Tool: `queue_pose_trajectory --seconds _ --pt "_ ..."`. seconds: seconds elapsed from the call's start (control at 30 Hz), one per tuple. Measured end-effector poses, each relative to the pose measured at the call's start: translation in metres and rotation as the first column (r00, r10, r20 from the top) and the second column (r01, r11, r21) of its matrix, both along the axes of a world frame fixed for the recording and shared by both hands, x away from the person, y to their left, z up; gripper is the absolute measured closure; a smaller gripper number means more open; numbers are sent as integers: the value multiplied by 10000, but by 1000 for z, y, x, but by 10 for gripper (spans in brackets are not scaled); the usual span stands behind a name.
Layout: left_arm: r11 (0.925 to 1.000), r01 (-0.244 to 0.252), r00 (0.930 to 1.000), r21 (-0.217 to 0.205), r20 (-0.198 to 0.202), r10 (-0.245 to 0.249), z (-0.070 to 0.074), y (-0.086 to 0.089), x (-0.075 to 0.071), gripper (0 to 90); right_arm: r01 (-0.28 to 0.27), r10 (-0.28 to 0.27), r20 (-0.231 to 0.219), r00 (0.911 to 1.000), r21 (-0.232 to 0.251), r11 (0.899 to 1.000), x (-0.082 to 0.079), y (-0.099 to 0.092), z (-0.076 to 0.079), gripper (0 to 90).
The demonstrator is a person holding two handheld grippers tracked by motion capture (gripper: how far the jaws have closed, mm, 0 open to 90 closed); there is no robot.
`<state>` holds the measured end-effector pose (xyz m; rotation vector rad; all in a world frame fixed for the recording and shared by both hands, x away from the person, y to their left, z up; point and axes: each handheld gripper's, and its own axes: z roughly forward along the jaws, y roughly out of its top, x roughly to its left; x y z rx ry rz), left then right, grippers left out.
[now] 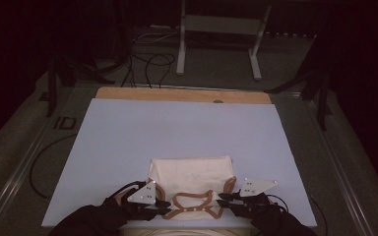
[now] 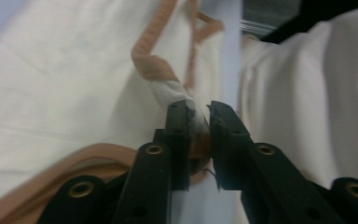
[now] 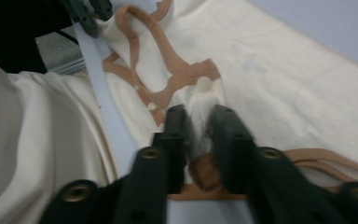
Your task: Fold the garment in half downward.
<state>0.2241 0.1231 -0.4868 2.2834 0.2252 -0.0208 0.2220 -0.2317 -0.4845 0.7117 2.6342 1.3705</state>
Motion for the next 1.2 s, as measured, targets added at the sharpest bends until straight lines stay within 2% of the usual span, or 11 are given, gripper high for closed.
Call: queue_pose_trajectory --seconds 0.07,0.1,0.2,0.27,0.3,0.37,0.47,0.53,0.6,0.87,1.2 --pt "9998 197 9996 53 -186 -196 0 0 -3 765 -80 80 -71 9999 64 9999 -1 -1 1 727" --pt "9987 513 9985 76 -212 -512 -1 0 -5 760 -207 208 -79 9998 152 9997 -2 -1 1 703" --pt "9970 754 9968 143 -283 -750 -2 2 -7 674 -269 271 -59 9996 278 9993 -3 -1 3 613" --pt "9981 623 9976 16 -317 -622 -2 3 -7 541 16 -11 -135 9999 337 9994 -1 -2 3 497" --pt "9993 361 9991 -12 -224 -361 -2 4 -6 456 81 -73 -193 9998 391 9992 1 -3 2 454" --pt "9999 84 9993 -143 -364 -89 -1 4 -4 289 288 -279 -207 9994 447 9986 2 -3 1 353" --pt "9997 66 9994 -228 -343 -74 1 5 -1 143 304 -283 -305 9991 699 9971 5 -3 1 249" --pt "9995 -96 9993 -304 -365 85 2 5 3 101 264 -237 -355 9991 787 9965 5 -2 1 170" --pt "9992 -156 9992 -378 -369 142 3 5 7 21 254 -224 -338 9992 920 9954 6 -2 1 160" --pt "9966 -509 9987 -651 -27 508 13 8 23 8 399 -413 101 9991 1084 9933 13 -2 7 133" --pt "9938 -802 9967 -774 51 808 21 12 45 7 500 -543 613 9966 694 9963 36 -8 19 127"
